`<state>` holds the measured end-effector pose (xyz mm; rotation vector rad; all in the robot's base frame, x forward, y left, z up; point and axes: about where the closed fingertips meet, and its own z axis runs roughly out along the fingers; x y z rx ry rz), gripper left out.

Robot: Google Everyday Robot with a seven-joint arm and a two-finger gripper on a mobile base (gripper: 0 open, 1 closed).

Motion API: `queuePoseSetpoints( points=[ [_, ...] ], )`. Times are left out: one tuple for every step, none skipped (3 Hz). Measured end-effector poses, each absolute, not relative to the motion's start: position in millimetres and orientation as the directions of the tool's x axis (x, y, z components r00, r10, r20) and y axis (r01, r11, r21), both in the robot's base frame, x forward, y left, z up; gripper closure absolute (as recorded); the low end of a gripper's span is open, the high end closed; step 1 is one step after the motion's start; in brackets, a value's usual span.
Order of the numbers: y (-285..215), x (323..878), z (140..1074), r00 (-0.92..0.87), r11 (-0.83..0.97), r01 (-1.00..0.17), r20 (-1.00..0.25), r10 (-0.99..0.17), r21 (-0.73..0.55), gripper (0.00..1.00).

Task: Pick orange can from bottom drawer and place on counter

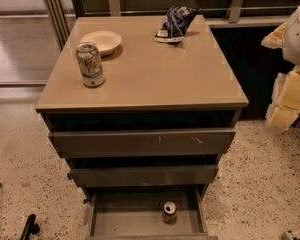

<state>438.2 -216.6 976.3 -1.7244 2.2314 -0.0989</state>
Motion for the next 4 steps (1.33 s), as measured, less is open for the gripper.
queuePoseSetpoints(
  points=[
    [-217,438,976,-0.221,0.270,-0.931,-0.207,-0.953,-0.246,0.01],
    [-217,438,976,-0.221,0.270,-0.931,-0.207,-0.953,-0.246,0.23],
    [-218,436,948,-0.243,0.293,-0.930,-0.226,-0.943,-0.223,0.46],
    [-217,430,887,-0.267,0.318,-0.932,-0.261,-0.927,-0.175,0.69]
  ],
)
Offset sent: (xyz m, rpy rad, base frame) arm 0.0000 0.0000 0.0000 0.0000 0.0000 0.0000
